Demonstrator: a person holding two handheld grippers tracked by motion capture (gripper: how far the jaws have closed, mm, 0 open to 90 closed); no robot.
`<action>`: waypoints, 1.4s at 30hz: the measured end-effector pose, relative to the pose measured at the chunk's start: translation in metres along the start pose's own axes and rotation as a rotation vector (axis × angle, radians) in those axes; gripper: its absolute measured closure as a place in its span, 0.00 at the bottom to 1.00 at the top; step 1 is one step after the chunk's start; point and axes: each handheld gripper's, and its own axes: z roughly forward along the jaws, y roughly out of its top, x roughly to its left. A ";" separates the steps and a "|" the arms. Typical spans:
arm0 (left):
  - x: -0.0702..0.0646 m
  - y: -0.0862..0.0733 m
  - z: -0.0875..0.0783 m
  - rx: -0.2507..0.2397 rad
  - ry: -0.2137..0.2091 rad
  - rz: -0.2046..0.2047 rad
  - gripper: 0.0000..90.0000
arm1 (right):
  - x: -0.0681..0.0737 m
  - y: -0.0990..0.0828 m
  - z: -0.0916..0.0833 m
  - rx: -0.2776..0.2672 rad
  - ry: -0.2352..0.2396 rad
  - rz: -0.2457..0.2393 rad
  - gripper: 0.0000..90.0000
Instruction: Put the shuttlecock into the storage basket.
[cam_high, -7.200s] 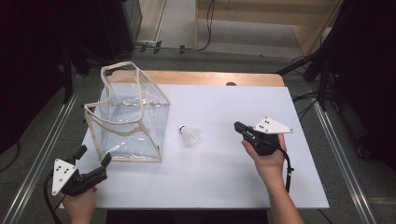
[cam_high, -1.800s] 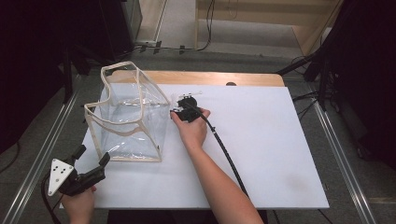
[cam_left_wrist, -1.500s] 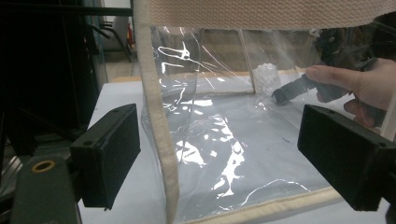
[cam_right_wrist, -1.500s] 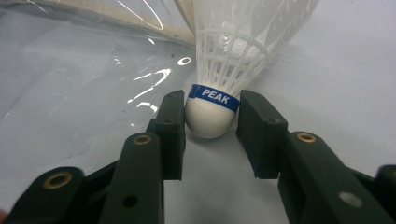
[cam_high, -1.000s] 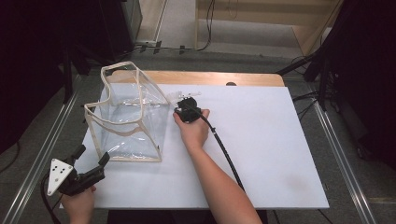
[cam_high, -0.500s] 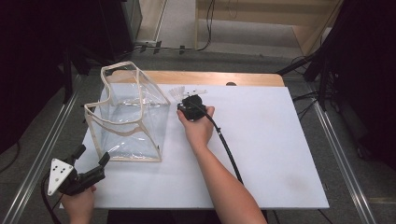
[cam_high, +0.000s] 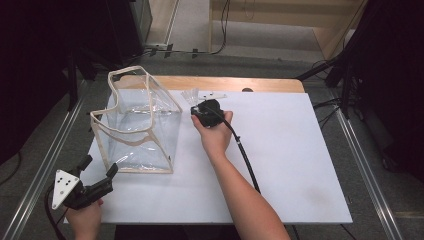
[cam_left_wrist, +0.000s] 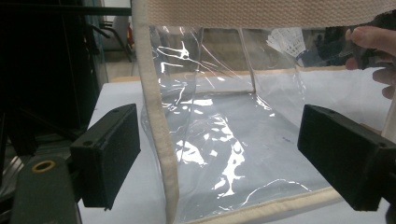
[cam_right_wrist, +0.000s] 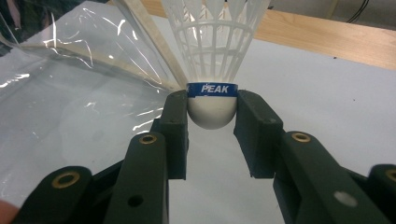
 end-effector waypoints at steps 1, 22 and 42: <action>0.000 0.000 0.000 0.000 0.000 0.000 0.15 | 0.000 0.000 -0.001 -0.006 0.004 -0.002 0.70; -0.001 0.000 0.000 0.003 0.002 0.005 0.15 | 0.003 0.011 -0.017 -0.058 0.028 -0.019 0.70; -0.001 0.000 0.000 0.002 0.003 0.004 0.15 | 0.014 0.024 -0.034 -0.104 0.051 -0.043 0.70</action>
